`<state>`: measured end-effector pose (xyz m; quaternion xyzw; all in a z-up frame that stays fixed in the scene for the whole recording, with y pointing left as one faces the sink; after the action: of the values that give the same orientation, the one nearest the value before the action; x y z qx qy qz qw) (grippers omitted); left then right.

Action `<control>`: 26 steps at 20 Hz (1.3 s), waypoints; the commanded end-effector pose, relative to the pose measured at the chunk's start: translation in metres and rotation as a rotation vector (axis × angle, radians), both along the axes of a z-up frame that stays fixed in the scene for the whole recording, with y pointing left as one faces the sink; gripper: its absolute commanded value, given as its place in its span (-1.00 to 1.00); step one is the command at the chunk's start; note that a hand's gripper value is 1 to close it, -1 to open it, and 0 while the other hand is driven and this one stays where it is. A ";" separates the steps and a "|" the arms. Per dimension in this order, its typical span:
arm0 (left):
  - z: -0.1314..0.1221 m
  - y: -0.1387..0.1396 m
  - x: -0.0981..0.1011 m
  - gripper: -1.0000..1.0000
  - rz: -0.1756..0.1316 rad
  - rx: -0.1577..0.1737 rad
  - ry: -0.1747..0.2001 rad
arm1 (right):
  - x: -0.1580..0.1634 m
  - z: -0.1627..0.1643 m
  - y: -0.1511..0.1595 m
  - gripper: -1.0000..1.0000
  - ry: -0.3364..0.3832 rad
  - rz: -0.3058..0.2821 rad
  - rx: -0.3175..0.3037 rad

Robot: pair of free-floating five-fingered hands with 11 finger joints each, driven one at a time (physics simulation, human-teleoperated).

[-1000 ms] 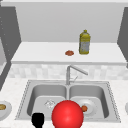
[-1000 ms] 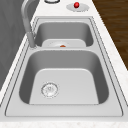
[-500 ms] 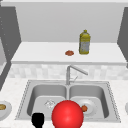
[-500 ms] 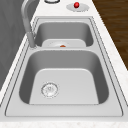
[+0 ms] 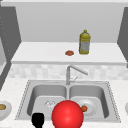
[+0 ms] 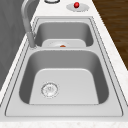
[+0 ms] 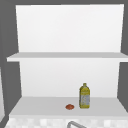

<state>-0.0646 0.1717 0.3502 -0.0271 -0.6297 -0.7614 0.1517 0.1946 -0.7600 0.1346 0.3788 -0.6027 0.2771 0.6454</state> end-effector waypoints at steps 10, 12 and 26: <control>0.000 0.000 0.000 0.00 0.000 0.000 0.000 | 0.042 -0.010 0.058 -1.00 -0.124 -0.024 -0.178; 0.000 0.000 0.000 0.00 0.000 0.000 0.000 | 0.040 -0.010 0.065 -1.00 -0.123 -0.034 -0.187; 0.000 0.000 0.000 0.00 0.000 0.000 0.000 | 0.034 -0.009 0.113 -1.00 -0.096 -0.039 -0.240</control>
<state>-0.0646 0.1717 0.3502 -0.0271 -0.6297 -0.7614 0.1517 0.2327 -0.6588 0.1245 0.3207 -0.5851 0.3092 0.6776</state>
